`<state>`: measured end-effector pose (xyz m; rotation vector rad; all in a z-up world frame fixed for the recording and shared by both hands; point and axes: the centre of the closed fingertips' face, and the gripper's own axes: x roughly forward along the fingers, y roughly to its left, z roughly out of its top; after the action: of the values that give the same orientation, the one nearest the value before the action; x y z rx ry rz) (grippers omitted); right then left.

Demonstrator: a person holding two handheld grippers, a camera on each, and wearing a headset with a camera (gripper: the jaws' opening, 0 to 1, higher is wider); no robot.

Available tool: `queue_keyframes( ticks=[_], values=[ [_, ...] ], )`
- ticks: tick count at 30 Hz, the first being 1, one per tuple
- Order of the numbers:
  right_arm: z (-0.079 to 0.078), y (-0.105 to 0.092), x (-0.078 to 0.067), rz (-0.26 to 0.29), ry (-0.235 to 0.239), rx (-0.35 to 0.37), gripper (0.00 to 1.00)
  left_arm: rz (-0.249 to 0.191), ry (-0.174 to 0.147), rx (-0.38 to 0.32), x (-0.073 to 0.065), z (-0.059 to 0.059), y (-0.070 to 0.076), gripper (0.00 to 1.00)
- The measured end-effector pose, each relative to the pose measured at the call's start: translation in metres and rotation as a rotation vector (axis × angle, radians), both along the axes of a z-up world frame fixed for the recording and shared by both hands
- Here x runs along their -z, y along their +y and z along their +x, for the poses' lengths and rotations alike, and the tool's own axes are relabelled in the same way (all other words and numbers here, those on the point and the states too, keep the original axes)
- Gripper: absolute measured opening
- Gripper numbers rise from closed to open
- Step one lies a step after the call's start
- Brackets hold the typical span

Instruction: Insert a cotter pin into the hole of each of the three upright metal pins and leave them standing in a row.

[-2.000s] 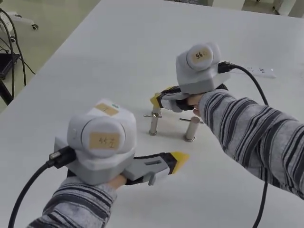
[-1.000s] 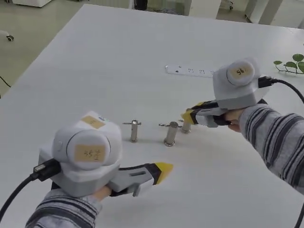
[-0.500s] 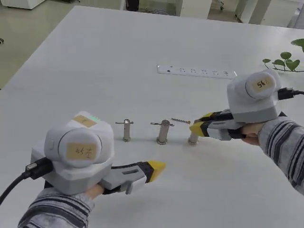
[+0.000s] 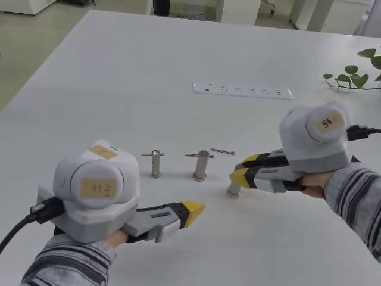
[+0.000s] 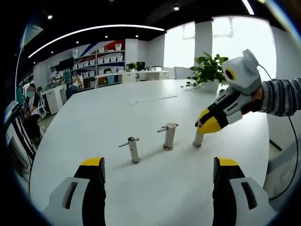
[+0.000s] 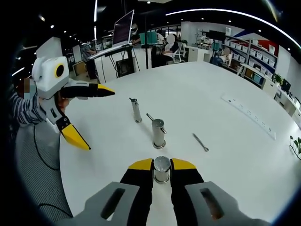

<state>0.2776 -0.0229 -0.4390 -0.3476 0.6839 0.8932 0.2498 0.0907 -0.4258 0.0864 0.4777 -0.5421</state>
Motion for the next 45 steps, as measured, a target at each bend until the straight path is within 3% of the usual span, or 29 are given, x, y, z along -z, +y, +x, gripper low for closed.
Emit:
queue_keyframes(
  ticks=[18,40,42,45],
  values=[
    [-0.013,0.022,0.009,-0.004,-0.006,-0.069,0.08,0.001,0.003,0.004,0.001,0.0,0.0,0.95],
    [-0.012,0.02,0.01,-0.009,-0.035,-0.082,0.09,-0.004,0.015,0.011,0.002,-0.002,-0.003,0.95],
    [-0.014,0.017,0.016,-0.049,-0.033,-0.094,0.13,-0.003,0.018,0.011,0.003,-0.002,-0.003,0.95],
    [-0.016,0.015,0.016,-0.052,-0.038,-0.1,0.22,-0.001,0.017,0.013,0.003,-0.003,-0.003,0.95]
  ],
)
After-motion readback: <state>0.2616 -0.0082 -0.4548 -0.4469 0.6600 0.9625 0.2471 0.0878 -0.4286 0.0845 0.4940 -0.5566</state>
